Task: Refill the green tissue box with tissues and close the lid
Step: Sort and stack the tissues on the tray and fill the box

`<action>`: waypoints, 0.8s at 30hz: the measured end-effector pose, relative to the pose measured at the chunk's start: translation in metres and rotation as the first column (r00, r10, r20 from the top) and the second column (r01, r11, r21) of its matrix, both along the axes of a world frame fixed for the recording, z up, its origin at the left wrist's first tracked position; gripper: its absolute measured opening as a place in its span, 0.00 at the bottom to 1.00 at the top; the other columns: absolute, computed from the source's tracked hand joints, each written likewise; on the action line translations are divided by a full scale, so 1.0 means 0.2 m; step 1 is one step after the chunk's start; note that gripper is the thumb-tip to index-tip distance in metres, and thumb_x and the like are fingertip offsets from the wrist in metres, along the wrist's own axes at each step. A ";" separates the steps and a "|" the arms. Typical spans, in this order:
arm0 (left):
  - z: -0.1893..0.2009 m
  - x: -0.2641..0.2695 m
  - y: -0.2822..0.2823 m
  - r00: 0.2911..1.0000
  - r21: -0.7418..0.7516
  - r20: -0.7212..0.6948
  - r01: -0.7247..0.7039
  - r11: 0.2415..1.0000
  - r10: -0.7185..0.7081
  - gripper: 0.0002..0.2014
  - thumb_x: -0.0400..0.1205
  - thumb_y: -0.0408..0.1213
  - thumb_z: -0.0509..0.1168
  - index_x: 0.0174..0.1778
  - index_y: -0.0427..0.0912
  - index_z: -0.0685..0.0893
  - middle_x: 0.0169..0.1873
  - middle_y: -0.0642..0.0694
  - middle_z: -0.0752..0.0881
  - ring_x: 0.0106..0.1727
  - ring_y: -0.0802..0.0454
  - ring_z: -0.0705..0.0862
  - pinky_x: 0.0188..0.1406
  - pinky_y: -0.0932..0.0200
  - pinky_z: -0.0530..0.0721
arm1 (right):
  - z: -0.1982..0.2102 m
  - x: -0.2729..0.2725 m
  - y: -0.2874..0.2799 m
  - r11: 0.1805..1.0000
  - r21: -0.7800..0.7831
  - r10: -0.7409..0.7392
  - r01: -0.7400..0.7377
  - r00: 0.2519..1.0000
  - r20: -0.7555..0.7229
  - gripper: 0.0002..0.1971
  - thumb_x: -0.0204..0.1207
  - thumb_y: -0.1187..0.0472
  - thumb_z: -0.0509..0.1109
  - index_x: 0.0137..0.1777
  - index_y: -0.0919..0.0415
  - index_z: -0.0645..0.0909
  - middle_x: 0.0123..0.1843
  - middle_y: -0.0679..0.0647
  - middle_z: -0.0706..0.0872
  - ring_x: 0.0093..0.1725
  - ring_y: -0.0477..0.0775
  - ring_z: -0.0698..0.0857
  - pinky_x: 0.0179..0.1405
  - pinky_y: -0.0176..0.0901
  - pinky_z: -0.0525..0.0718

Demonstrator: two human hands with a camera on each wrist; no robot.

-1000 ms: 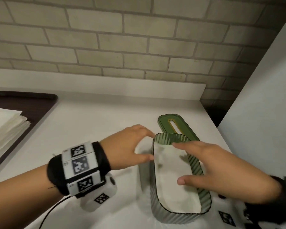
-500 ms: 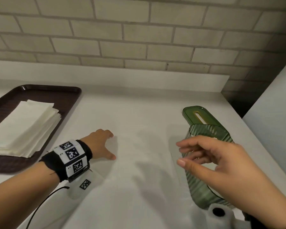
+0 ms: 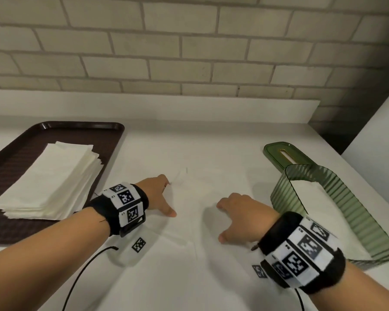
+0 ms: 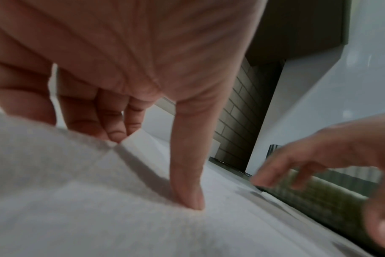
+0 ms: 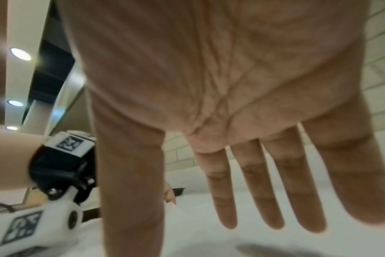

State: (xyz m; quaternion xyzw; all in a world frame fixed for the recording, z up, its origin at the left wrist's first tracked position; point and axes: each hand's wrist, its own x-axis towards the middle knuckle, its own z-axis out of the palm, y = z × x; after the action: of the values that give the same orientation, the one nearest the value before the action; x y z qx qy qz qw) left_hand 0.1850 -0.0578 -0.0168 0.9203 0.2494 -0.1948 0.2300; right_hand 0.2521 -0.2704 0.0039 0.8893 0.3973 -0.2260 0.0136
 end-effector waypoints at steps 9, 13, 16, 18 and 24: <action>-0.01 -0.02 0.01 0.984 0.139 0.129 0.101 0.985 -0.119 0.27 0.72 0.48 0.74 0.59 0.45 0.68 0.40 0.51 0.78 0.42 0.50 0.78 0.39 0.61 0.74 | 0.01 0.04 0.11 0.988 -0.146 -0.032 0.045 0.995 0.092 0.36 0.63 0.46 0.80 0.68 0.51 0.68 0.57 0.49 0.72 0.52 0.52 0.68 0.54 0.42 0.67; 0.00 -0.02 0.02 0.977 0.172 0.135 0.140 0.975 -0.165 0.17 0.80 0.48 0.65 0.61 0.46 0.75 0.54 0.46 0.82 0.52 0.49 0.80 0.50 0.60 0.76 | 0.01 0.05 0.12 0.988 -0.142 -0.046 0.059 0.994 0.095 0.34 0.61 0.44 0.80 0.64 0.50 0.70 0.58 0.49 0.72 0.51 0.52 0.67 0.55 0.43 0.70; 0.00 -0.02 0.03 0.972 0.203 0.105 0.185 0.961 -0.209 0.13 0.82 0.48 0.62 0.56 0.44 0.77 0.46 0.51 0.77 0.47 0.51 0.75 0.46 0.62 0.70 | 0.00 0.05 0.11 0.987 -0.146 -0.052 0.066 0.993 0.102 0.34 0.61 0.42 0.80 0.63 0.53 0.71 0.54 0.48 0.73 0.50 0.51 0.69 0.59 0.44 0.68; -0.01 -0.01 0.04 0.971 0.207 0.086 0.202 0.957 -0.223 0.15 0.82 0.48 0.61 0.60 0.44 0.77 0.45 0.52 0.74 0.47 0.53 0.73 0.46 0.63 0.69 | 0.00 0.06 0.10 0.986 -0.151 -0.048 0.064 0.993 0.108 0.32 0.63 0.41 0.78 0.63 0.53 0.72 0.51 0.46 0.73 0.50 0.51 0.69 0.65 0.46 0.67; -0.02 -0.01 0.03 0.975 0.243 0.054 0.196 0.950 -0.215 0.16 0.80 0.49 0.64 0.32 0.48 0.68 0.33 0.54 0.72 0.42 0.51 0.75 0.39 0.62 0.69 | 0.01 0.08 0.04 0.988 0.137 -0.082 0.074 0.995 0.052 0.06 0.75 0.56 0.70 0.46 0.52 0.74 0.46 0.48 0.78 0.45 0.52 0.77 0.46 0.39 0.72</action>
State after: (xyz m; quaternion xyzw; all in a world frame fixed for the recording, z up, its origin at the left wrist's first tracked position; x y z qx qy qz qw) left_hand 0.1835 -0.0515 -0.0201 0.9691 0.1643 -0.1495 0.1072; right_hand 0.2676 -0.2617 0.0063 0.9091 0.3761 -0.1735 -0.0438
